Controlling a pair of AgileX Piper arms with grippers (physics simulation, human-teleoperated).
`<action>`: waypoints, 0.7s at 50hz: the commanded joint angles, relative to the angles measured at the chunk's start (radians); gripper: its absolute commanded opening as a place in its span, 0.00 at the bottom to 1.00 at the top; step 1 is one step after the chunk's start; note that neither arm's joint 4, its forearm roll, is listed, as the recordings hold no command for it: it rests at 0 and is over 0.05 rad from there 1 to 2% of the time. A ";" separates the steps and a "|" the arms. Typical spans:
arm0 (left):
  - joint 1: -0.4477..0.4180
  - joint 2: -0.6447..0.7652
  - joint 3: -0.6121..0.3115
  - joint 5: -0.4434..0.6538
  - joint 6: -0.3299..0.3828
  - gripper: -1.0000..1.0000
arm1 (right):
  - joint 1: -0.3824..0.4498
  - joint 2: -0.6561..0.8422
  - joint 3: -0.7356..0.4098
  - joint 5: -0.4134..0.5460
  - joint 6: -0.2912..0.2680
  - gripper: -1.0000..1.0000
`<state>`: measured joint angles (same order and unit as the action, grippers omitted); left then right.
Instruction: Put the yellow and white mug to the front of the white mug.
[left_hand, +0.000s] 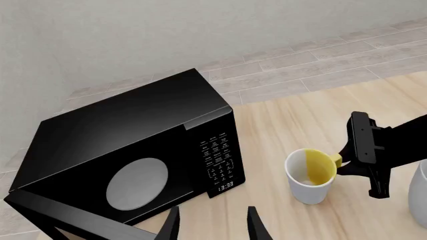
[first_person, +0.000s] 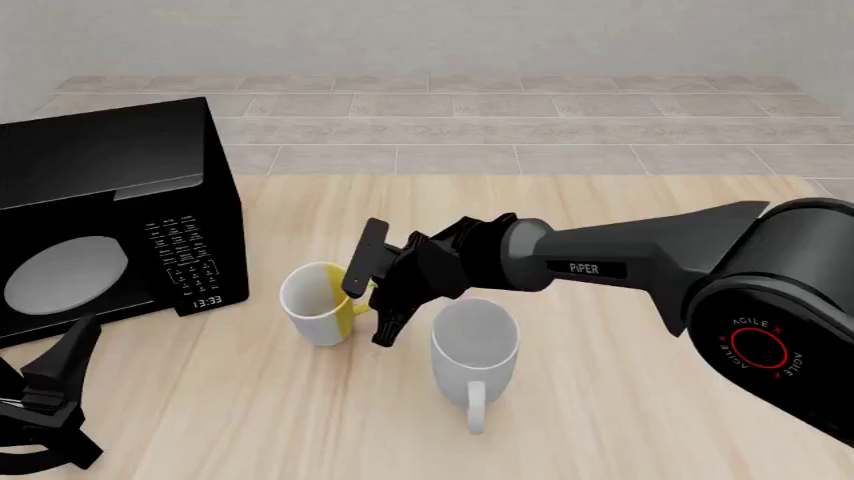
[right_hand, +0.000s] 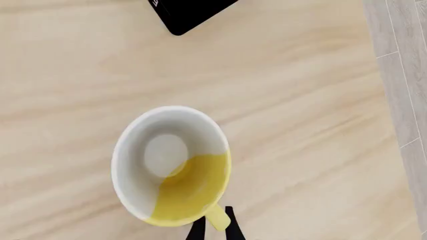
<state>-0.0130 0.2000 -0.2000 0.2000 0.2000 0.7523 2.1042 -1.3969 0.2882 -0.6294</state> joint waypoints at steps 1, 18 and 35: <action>0.000 0.000 0.000 0.000 0.000 1.00 | 0.013 0.005 0.023 0.012 -0.017 0.00; 0.000 0.000 0.000 0.000 0.000 1.00 | -0.024 -0.109 0.029 0.039 -0.031 0.00; 0.000 0.000 0.000 0.000 0.000 1.00 | -0.058 -0.178 0.000 0.071 0.009 0.00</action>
<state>-0.0130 0.2000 -0.2000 0.2000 0.2000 0.7110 1.9651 -1.3821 0.3431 -0.6454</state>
